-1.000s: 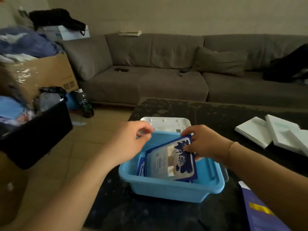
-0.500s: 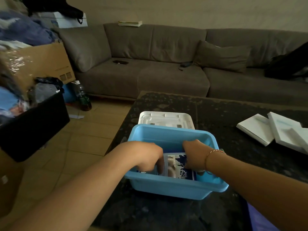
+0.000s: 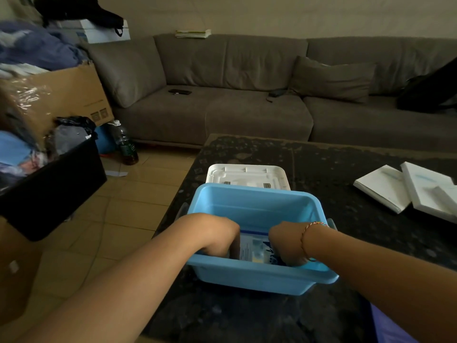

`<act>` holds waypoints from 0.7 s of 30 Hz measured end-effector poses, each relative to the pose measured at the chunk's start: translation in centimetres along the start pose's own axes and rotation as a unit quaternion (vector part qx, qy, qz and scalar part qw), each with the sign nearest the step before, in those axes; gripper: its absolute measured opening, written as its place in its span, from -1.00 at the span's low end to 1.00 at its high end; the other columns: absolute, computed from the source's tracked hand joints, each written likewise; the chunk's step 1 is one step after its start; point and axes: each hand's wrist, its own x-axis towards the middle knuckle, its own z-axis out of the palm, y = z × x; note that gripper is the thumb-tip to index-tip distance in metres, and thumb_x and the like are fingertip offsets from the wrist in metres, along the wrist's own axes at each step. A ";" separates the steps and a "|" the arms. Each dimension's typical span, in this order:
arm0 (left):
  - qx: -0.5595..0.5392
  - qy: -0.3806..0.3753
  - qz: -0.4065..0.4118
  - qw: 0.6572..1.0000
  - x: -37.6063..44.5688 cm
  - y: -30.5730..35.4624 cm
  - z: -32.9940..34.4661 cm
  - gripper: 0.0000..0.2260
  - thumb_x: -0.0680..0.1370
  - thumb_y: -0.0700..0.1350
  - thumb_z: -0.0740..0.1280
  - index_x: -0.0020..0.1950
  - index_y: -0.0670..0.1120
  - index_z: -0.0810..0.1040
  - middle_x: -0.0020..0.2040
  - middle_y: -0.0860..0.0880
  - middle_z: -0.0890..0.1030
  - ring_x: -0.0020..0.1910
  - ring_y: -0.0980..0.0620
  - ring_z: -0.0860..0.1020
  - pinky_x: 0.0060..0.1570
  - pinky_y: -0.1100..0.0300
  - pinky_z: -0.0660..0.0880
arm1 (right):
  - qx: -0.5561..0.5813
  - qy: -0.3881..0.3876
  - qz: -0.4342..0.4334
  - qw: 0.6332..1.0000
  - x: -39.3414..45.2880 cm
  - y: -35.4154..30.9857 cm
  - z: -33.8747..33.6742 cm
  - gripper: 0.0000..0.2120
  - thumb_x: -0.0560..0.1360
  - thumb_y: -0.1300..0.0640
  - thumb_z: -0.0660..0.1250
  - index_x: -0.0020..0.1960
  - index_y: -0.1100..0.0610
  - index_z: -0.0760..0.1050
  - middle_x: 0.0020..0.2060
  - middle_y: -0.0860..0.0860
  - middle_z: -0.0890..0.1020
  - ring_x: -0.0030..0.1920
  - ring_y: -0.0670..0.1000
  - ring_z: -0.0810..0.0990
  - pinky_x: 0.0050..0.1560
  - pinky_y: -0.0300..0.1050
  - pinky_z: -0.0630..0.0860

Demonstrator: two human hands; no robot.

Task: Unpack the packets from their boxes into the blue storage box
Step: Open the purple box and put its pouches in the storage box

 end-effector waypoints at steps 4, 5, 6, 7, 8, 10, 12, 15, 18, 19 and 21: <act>0.022 0.012 -0.011 1.000 0.4 -0.1 0.2 -0.69 0.59 -0.25 0.26 0.29 -0.04 0.58 0.23 -0.06 0.58 0.10 -0.06 0.57 -0.07 0.16 0.52 | 0.027 0.002 -0.023 0.999 -0.3 -0.2 0.0 -0.77 0.59 0.16 0.24 0.15 0.23 0.58 0.04 0.15 0.64 -0.12 0.07 0.48 -0.03 -0.09 0.44; 0.027 0.015 -0.009 0.999 0.4 0.0 0.2 -0.68 0.59 -0.26 0.25 0.29 -0.04 0.59 0.22 -0.06 0.59 0.07 -0.05 0.57 -0.11 0.17 0.49 | 0.031 0.002 -0.025 0.999 -0.4 -0.2 0.0 -0.76 0.59 0.16 0.24 0.17 0.23 0.57 0.07 0.15 0.64 -0.11 0.07 0.48 0.00 -0.08 0.44; 0.029 0.019 -0.005 0.999 0.3 0.1 0.1 -0.67 0.59 -0.28 0.24 0.29 -0.04 0.59 0.21 -0.05 0.59 0.03 -0.03 0.56 -0.13 0.18 0.47 | 0.033 0.003 -0.025 0.999 -0.6 -0.3 0.0 -0.76 0.59 0.16 0.25 0.18 0.23 0.57 0.08 0.15 0.64 -0.10 0.07 0.48 0.03 -0.07 0.45; 0.029 0.027 -0.001 0.999 0.2 0.2 0.0 -0.65 0.59 -0.30 0.23 0.29 -0.03 0.60 0.21 -0.05 0.58 0.00 -0.02 0.55 -0.14 0.19 0.46 | 0.034 0.006 -0.022 0.999 -0.9 -0.4 0.1 -0.76 0.59 0.16 0.25 0.18 0.22 0.57 0.08 0.14 0.64 -0.09 0.07 0.50 0.06 -0.07 0.47; 0.027 0.046 0.001 0.999 0.2 0.3 -0.1 -0.64 0.59 -0.32 0.23 0.28 -0.03 0.61 0.22 -0.05 0.57 -0.02 -0.02 0.54 -0.14 0.19 0.46 | 0.032 0.014 -0.017 0.999 -1.2 -0.4 0.0 -0.76 0.58 0.18 0.27 0.19 0.22 0.57 0.08 0.13 0.65 -0.08 0.07 0.52 0.07 -0.07 0.49; 0.013 0.139 0.000 0.990 0.1 0.6 -0.6 -0.67 0.59 -0.31 0.25 0.25 0.00 0.62 0.21 -0.05 0.58 -0.01 -0.03 0.58 -0.10 0.16 0.52 | 0.049 0.076 -0.011 0.996 -2.5 -0.1 -0.9 -0.77 0.56 0.23 0.28 0.20 0.18 0.55 0.08 0.11 0.64 -0.02 0.05 0.58 0.09 -0.11 0.53; -0.043 0.314 0.004 0.948 -0.3 1.2 -1.3 -0.74 0.59 -0.22 0.29 0.18 0.05 0.64 0.13 -0.01 0.62 -0.04 0.02 0.61 -0.02 0.10 0.59 | 0.132 0.195 -0.011 0.972 -5.2 1.3 -2.4 -0.74 0.57 0.24 0.25 0.24 0.09 0.53 0.07 0.03 0.64 0.01 -0.04 0.62 0.08 -0.20 0.55; -0.175 0.579 0.128 0.786 -2.5 4.4 -2.3 -0.87 0.57 -0.15 0.35 0.02 0.03 0.67 -0.16 0.14 0.64 -0.24 0.22 0.57 -0.19 0.34 0.50 | 0.317 0.352 -0.010 0.881 -11.0 5.5 -3.6 -0.79 0.58 0.20 0.28 0.13 -0.05 0.56 -0.16 -0.07 0.71 -0.24 -0.22 0.67 -0.14 -0.28 0.60; -0.212 0.634 0.294 0.683 -5.1 9.5 -2.1 -0.91 0.56 -0.19 0.36 -0.04 -0.08 0.66 -0.22 0.12 0.63 -0.26 0.22 0.57 -0.24 0.42 0.44 | 0.438 0.454 0.021 0.776 -15.5 9.9 -0.1 -0.84 0.54 0.23 0.34 -0.07 -0.03 0.59 -0.33 -0.01 0.69 -0.36 -0.07 0.69 -0.32 -0.11 0.61; -0.209 0.614 0.330 0.686 -5.3 11.3 -1.4 -0.91 0.57 -0.18 0.35 -0.03 -0.08 0.66 -0.22 0.09 0.63 -0.25 0.18 0.57 -0.24 0.34 0.48 | 0.439 0.453 0.042 0.775 -16.1 11.3 1.8 -0.83 0.53 0.23 0.35 -0.11 -0.03 0.60 -0.35 0.00 0.69 -0.39 -0.05 0.67 -0.37 -0.11 0.59; -0.180 0.532 0.364 0.743 -4.5 14.8 1.1 -0.92 0.58 -0.09 0.33 -0.01 -0.02 0.62 -0.19 0.08 0.61 -0.23 0.14 0.55 -0.23 0.16 0.52 | 0.412 0.399 0.086 0.815 -16.1 13.7 6.0 -0.84 0.51 0.22 0.39 -0.14 -0.04 0.60 -0.38 -0.04 0.68 -0.42 -0.10 0.64 -0.37 -0.20 0.56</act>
